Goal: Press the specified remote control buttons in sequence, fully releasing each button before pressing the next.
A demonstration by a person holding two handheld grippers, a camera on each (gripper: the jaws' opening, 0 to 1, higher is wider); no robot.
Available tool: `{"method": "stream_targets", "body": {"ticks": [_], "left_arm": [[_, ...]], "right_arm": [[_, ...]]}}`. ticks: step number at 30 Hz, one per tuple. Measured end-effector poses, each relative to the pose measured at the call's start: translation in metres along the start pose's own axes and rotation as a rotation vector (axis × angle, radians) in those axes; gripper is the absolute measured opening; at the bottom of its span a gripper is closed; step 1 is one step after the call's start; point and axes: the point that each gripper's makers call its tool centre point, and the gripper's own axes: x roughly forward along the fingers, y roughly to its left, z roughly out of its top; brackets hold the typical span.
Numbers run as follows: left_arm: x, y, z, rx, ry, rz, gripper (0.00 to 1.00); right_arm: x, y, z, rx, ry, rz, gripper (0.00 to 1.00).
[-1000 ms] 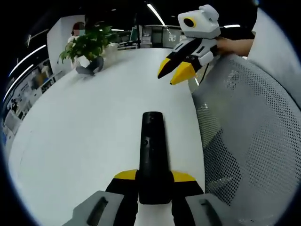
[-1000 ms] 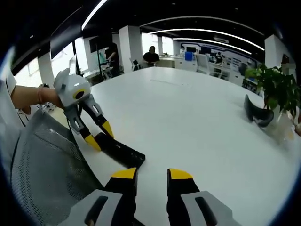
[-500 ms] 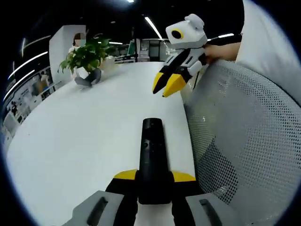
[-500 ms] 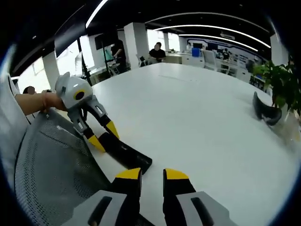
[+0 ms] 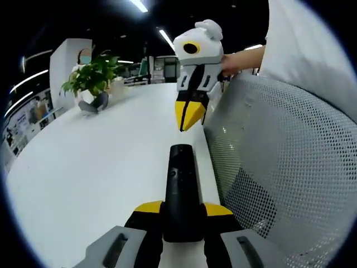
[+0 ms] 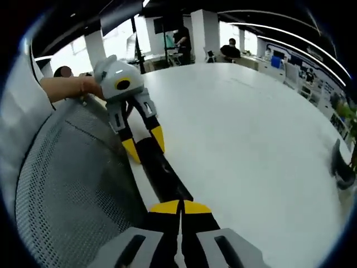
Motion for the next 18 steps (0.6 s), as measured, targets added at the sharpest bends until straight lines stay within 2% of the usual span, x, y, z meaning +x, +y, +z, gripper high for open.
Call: {"method": "stream_targets", "body": {"ticks": [2, 5, 15, 18], "left_arm": [[0.000, 0.000, 0.001, -0.001, -0.002, 0.003, 0.25], [0.001, 0.002, 0.001, -0.006, -0.003, 0.005, 0.25], [0.002, 0.001, 0.002, -0.009, -0.008, 0.010, 0.25], [0.002, 0.001, 0.002, -0.010, -0.009, 0.010, 0.25]], "right_arm": [[0.003, 0.001, -0.001, -0.039, 0.023, 0.011, 0.00], [0.009, -0.001, -0.009, -0.131, 0.094, 0.003, 0.00], [0.019, 0.001, -0.010, -0.224, 0.146, 0.034, 0.00], [0.019, 0.001, -0.011, -0.218, 0.186, 0.036, 0.00]]}}
